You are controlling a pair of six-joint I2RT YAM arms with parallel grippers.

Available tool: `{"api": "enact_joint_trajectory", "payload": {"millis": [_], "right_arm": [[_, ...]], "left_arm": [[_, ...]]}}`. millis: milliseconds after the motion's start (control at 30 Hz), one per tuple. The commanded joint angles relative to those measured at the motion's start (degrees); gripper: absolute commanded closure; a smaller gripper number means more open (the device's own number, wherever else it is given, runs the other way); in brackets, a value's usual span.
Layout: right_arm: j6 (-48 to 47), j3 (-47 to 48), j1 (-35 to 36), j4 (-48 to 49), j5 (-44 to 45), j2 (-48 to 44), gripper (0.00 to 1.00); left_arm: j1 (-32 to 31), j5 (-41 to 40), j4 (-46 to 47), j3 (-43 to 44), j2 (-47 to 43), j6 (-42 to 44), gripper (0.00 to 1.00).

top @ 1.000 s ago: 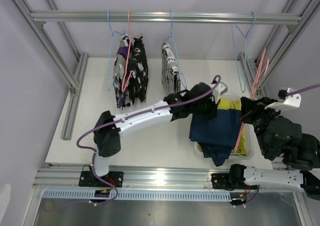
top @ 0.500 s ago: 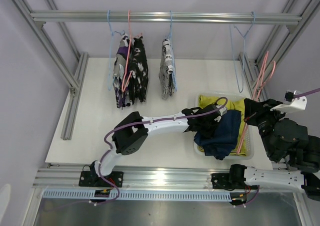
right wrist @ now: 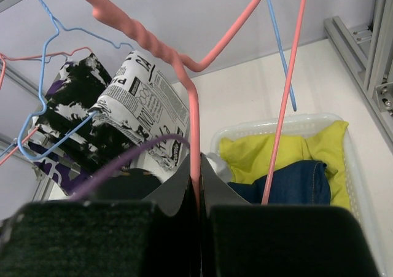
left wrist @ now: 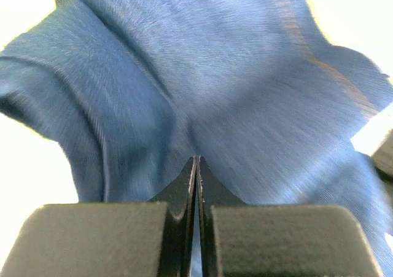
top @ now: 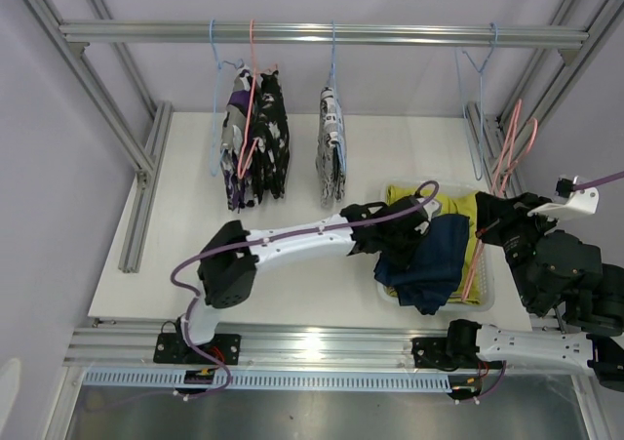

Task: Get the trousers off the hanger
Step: Place the trousers in the bin.

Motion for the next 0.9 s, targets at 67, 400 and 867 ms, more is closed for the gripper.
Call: {"api": "enact_joint_trajectory", "payload": {"millis": [67,400,867], "right_arm": [[1.6,1.6,0.3,-0.1,0.8,-0.6,1.0],[3.1,1.4,0.3,-2.0,0.5,-1.1,1.0],[4.8,1.1,0.3,-3.8,0.5,-1.4,1.0]], "left_arm": [[-1.3,-0.1,-0.6,0.5,-10.9,2.0,0.99],[-3.2,7.6,6.2,2.2,-3.3,-0.4,0.99],[-6.7,8.3,8.5,-2.4,3.4,-3.1,0.99]]}}
